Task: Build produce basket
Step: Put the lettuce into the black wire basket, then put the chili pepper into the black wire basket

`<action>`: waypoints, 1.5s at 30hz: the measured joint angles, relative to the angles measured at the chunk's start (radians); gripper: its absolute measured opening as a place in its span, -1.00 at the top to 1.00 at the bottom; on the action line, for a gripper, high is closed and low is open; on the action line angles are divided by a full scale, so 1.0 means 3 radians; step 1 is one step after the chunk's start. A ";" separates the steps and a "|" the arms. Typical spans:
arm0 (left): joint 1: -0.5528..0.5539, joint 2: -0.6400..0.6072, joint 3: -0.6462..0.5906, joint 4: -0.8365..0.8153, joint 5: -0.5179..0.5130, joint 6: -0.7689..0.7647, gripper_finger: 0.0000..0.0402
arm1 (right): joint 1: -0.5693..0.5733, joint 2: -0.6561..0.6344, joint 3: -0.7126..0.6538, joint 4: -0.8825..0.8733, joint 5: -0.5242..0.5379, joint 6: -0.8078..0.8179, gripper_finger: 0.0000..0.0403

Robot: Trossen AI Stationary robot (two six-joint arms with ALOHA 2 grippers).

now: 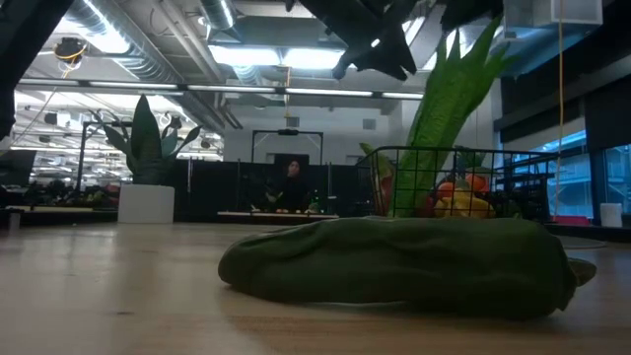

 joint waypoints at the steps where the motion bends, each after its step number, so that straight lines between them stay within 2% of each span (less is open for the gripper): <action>1: -0.0001 -0.0008 0.0000 -0.0007 -0.0033 0.0054 0.58 | 0.0014 -0.0035 0.0023 -0.0012 -0.0019 -0.0017 0.61; 6: -0.0026 -0.0123 0.0000 -0.0196 -0.0192 0.0201 0.59 | 0.0154 -0.0158 0.0060 -0.0113 -0.0218 -0.0202 0.61; 10: -0.0090 -0.0282 0.0002 -0.0432 -0.0247 0.0320 0.59 | 0.0369 -0.0220 0.0063 -0.0438 -0.0495 -0.0349 0.61; 15: -0.0266 -0.0532 -0.0001 -0.0910 -0.0259 0.0409 0.59 | 0.0746 -0.0217 0.0063 -0.0962 -0.0792 -0.0108 0.61; 21: -0.0482 -0.0774 0.0006 -0.1348 0.0235 0.0315 0.59 | 0.1242 -0.0179 0.0021 -0.1265 -0.0999 0.0307 0.61; 23: -0.0537 -0.0830 -0.0004 -0.1679 0.0405 0.0216 0.59 | 0.1383 -0.0156 -0.0004 -0.1268 -0.1023 0.0370 0.61; 30: -0.0822 -0.0770 0.0005 -0.2307 0.1052 0.0055 0.59 | 0.1619 -0.0080 -0.0025 -0.1261 -0.1032 0.0450 0.61; 38: -0.1241 -0.0566 -0.0003 -0.2596 0.1138 0.0054 0.59 | 0.1673 -0.0007 -0.0025 -0.1277 -0.1195 0.0269 0.61; 45: -0.1517 -0.0348 -0.0003 -0.2547 0.1230 0.0049 0.59 | 0.1672 0.0023 -0.0025 -0.1313 -0.1394 -0.0024 0.61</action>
